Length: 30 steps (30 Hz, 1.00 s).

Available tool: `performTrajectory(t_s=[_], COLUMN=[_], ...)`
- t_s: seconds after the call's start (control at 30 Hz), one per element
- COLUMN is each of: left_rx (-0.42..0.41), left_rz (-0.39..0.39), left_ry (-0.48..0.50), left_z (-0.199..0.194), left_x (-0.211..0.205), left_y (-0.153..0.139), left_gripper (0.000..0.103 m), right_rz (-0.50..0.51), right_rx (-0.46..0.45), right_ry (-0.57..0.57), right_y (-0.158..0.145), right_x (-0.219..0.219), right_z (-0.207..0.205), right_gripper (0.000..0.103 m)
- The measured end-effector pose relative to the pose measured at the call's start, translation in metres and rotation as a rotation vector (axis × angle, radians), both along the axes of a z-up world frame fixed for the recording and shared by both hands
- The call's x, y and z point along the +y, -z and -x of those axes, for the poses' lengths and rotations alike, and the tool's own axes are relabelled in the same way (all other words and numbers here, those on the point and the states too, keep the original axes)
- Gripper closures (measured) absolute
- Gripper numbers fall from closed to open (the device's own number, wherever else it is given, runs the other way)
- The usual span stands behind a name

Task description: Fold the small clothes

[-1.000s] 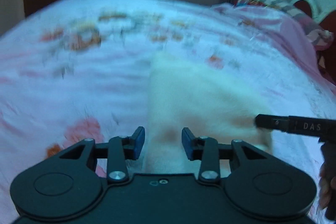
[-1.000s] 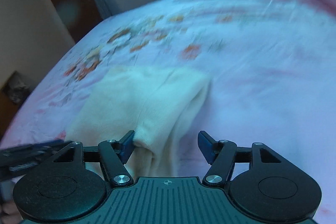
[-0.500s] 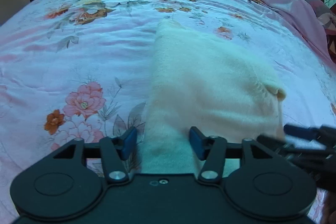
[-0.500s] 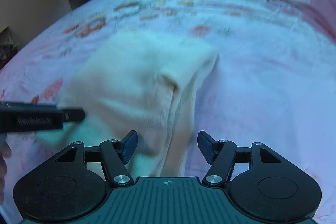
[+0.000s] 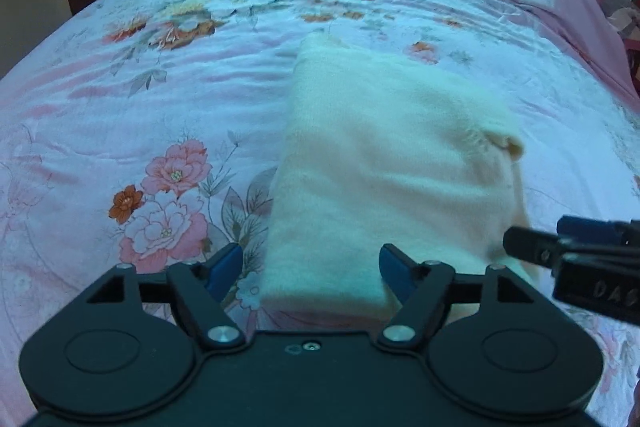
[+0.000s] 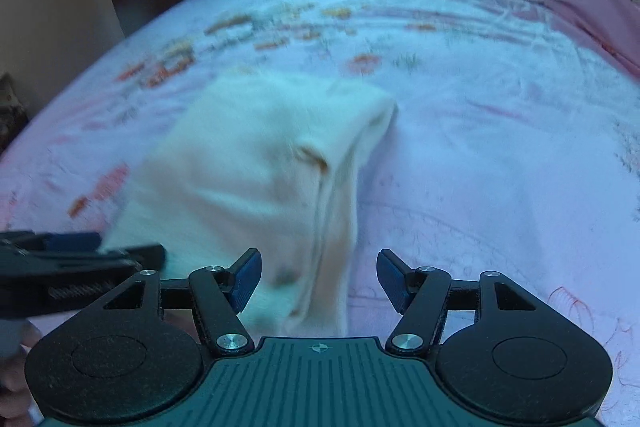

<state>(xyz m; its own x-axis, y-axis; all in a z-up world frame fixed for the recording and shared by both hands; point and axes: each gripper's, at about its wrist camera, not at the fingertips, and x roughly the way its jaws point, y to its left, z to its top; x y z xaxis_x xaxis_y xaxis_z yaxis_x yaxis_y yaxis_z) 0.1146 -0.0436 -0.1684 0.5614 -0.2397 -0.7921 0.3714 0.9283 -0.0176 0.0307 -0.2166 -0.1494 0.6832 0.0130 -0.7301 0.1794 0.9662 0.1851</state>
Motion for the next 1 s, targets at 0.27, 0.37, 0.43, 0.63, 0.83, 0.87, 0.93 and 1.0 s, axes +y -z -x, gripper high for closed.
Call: performTrajectory(t_s=[0.27,0.37,0.43,0.63,0.83,0.87,0.93,1.0], left_rx=[-0.028,-0.062,-0.096,-0.188,-0.234,-0.237,-0.243,-0.254], left_rz=[-0.004,-0.012,-0.020,-0.013,0.000,0.001,0.010,0.010], left_ry=[-0.019,-0.024,-0.027,-0.035,-0.022,-0.024,-0.022,-0.029], left_z=[0.029,0.044,0.056,0.094,0.126,0.131,0.141,0.150], left_x=[0.008,0.014,0.017,0.026,0.030,0.030,0.033,0.035], left_y=[-0.028,-0.043,-0.056,-0.096,-0.120,-0.123,-0.126,-0.130], left_gripper=[0.020,0.015,0.010,0.002,0.002,0.002,0.002,0.002], right_rz=[-0.024,-0.044,-0.048,-0.044,-0.069,-0.073,-0.074,-0.051], right_rx=[-0.029,-0.065,-0.085,-0.153,-0.195,-0.189,-0.180,-0.212], right_ry=[0.012,0.017,0.013,-0.019,0.005,0.019,0.045,0.053], right_y=[-0.019,-0.038,-0.052,-0.090,-0.114,-0.117,-0.125,-0.132], right_x=[0.006,0.005,0.005,0.015,0.018,0.018,0.019,0.023], right_z=[0.031,0.048,0.060,0.102,0.144,0.149,0.158,0.170], right_gripper=[0.014,0.014,0.014,0.000,0.000,0.000,0.000,0.000])
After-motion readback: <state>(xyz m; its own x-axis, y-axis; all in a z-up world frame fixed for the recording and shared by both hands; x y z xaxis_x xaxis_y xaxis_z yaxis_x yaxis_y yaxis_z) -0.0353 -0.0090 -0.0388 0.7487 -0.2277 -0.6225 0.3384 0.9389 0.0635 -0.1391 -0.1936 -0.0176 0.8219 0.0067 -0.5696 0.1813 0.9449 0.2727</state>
